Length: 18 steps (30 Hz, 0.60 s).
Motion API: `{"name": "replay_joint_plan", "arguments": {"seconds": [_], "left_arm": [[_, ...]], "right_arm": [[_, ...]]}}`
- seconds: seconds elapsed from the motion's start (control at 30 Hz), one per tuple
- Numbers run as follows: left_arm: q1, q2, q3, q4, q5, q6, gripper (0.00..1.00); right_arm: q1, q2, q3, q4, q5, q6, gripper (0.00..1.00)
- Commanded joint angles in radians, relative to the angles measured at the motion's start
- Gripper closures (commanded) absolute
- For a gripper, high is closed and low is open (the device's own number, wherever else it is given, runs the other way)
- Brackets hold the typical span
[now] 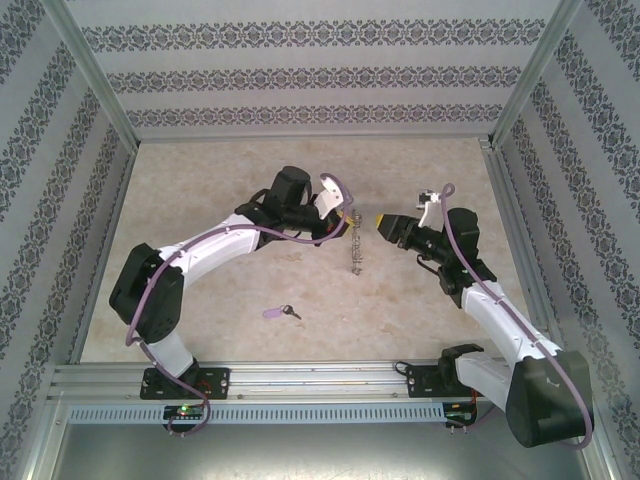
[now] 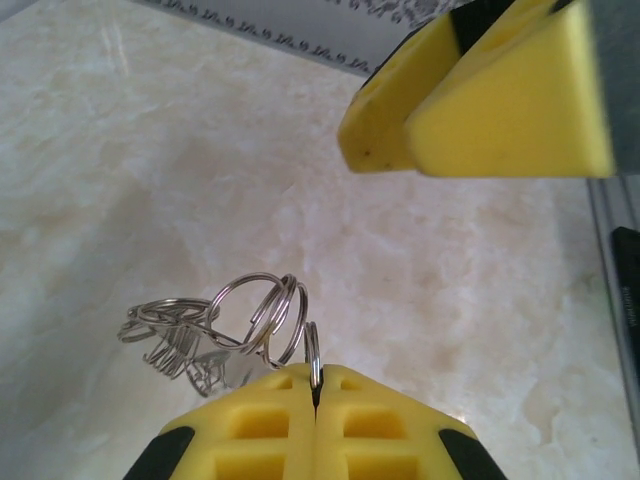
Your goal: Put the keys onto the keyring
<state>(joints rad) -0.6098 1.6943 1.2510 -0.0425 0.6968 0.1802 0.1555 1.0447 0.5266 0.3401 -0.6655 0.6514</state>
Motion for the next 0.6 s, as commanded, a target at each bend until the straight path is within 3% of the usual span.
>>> {"name": "replay_joint_plan", "arguments": {"seconds": [0.0,0.17,0.57], "left_arm": [[0.025,-0.046,-0.019,0.115,0.129,-0.018,1.00],[0.028,-0.056,-0.019,0.115,0.141,-0.029,1.00],[0.028,-0.056,-0.009,0.116,0.206,-0.051,1.00]], "right_arm": [[0.015,0.017,-0.024,0.117,-0.091,0.007,0.58],[0.032,-0.005,-0.027,0.145,-0.127,0.023,0.65],[0.102,0.032,0.023,0.163,-0.129,0.021,0.67]]}}
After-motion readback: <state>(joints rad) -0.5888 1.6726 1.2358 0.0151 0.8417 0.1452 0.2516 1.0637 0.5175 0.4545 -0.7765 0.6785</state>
